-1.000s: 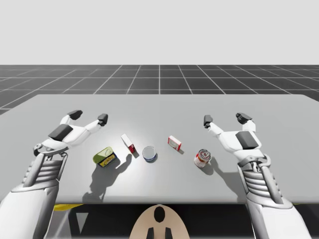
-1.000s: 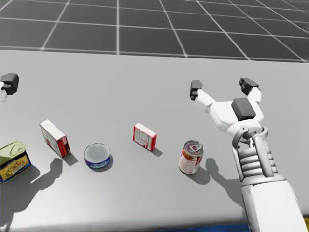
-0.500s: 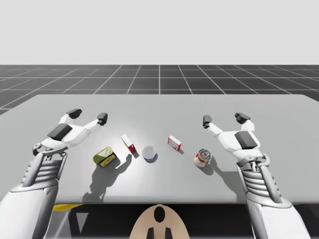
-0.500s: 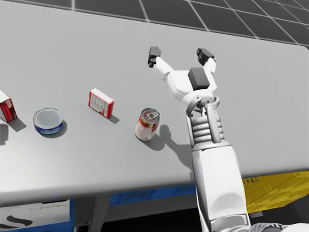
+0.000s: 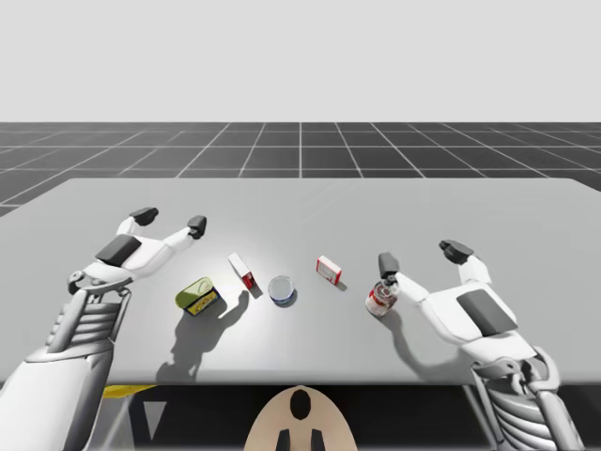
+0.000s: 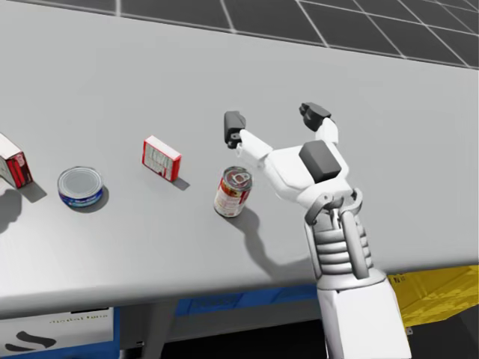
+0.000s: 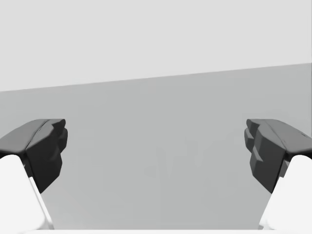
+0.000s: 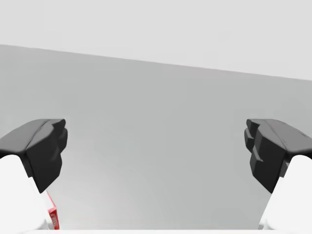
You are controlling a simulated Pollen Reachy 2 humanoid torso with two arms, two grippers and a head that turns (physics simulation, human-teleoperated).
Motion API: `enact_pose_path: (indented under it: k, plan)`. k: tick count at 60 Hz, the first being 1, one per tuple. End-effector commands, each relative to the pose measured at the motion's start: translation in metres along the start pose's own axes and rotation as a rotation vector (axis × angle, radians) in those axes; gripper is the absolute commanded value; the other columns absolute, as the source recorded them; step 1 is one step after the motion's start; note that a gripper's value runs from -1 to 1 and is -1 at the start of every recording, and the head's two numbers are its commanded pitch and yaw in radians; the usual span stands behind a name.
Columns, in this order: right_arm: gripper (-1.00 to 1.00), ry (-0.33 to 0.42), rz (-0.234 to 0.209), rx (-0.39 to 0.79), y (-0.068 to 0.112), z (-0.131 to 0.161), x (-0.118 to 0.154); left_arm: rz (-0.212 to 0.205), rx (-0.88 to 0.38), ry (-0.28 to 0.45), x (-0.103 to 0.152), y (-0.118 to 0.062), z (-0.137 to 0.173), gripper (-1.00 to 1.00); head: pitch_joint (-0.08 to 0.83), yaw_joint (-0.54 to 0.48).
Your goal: Lift the red soup can off the table.
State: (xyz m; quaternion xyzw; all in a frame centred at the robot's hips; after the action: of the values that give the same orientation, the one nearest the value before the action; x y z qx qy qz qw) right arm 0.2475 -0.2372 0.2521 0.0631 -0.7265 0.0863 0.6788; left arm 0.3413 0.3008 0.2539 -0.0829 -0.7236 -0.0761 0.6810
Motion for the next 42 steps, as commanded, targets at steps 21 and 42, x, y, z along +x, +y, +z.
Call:
enact_pose_path:
  k: [21,42]
  plan:
    - [-1.0,0.101,-0.143,0.117,0.026,0.05,-0.087,-0.01,-0.003,0.014,-0.004,-0.004,-0.002,-1.0,0.709,-0.33]
    - [-1.0,0.184,-0.161,0.122,0.026,0.025,-0.116,-0.013,-0.001,0.01,-0.003,-0.005,-0.001,-1.0,0.709,-0.32]
